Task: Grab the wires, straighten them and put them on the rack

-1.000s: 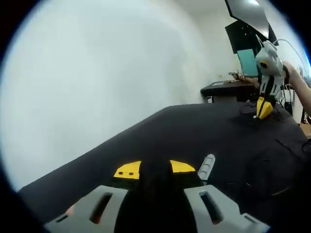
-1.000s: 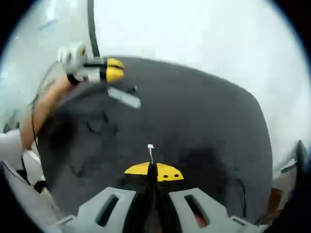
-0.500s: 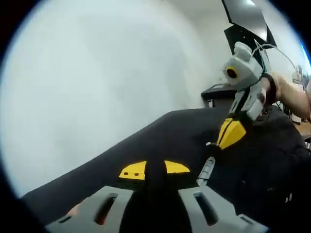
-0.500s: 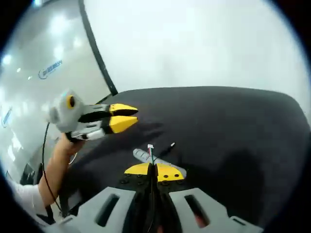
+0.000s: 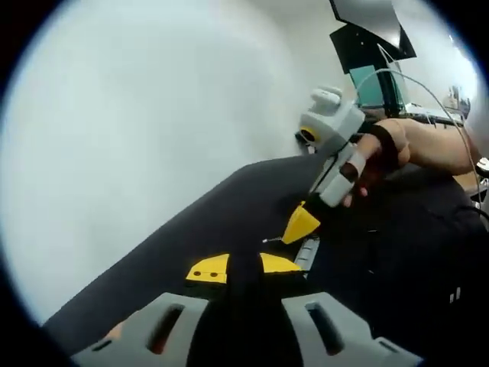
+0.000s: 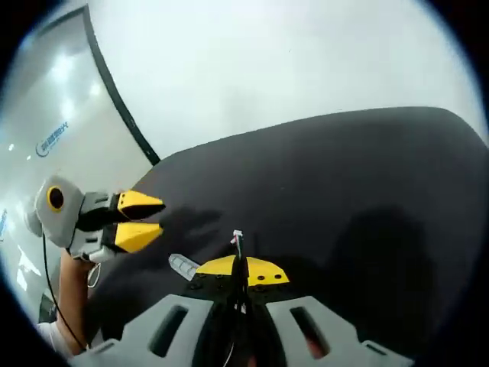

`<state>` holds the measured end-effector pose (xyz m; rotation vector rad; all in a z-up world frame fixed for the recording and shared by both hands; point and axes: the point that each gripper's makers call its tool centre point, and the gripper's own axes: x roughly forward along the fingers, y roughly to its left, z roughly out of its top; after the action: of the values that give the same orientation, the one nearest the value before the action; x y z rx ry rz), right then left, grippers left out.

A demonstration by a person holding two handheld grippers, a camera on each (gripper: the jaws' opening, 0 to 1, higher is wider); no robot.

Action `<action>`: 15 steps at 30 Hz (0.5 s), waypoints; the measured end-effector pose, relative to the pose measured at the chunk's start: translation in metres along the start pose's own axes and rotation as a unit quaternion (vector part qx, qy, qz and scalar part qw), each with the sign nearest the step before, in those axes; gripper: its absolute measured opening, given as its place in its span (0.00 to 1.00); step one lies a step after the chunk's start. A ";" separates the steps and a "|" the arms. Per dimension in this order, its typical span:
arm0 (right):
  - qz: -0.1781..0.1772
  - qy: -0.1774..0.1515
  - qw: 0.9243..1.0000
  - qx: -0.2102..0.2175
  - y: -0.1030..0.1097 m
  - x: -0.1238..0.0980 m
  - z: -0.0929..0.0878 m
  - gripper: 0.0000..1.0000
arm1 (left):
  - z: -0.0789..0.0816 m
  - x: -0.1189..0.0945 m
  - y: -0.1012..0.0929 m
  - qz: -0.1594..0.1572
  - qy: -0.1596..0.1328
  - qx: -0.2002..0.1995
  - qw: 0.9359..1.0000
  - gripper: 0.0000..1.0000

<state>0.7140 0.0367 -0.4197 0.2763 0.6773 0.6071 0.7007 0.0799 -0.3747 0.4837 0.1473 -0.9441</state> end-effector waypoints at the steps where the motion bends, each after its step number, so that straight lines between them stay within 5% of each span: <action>1: -0.005 0.002 1.000 -0.005 0.001 0.000 -0.002 0.02 | 0.000 0.002 -0.002 -0.001 -0.001 0.001 1.000 0.16; 5: -0.019 -0.005 0.999 -0.051 -0.013 -0.016 0.004 0.07 | 0.002 0.013 -0.011 -0.013 -0.011 -0.006 1.000 0.16; 9: -0.001 -0.020 0.998 -0.052 -0.001 -0.034 0.012 0.14 | -0.001 0.026 -0.022 -0.018 -0.010 -0.020 1.000 0.15; 11: -0.019 -0.047 0.995 -0.081 -0.004 -0.049 0.024 0.13 | 0.001 0.028 -0.028 -0.020 -0.013 -0.019 1.000 0.12; 15: -0.041 -0.032 0.995 -0.090 -0.017 -0.063 0.012 0.09 | 0.006 0.034 -0.028 -0.012 -0.017 -0.009 1.000 0.09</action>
<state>0.6906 -0.0159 -0.3864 0.0998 0.5650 0.5732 0.6979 0.0388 -0.3901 0.4501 0.1303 -0.9727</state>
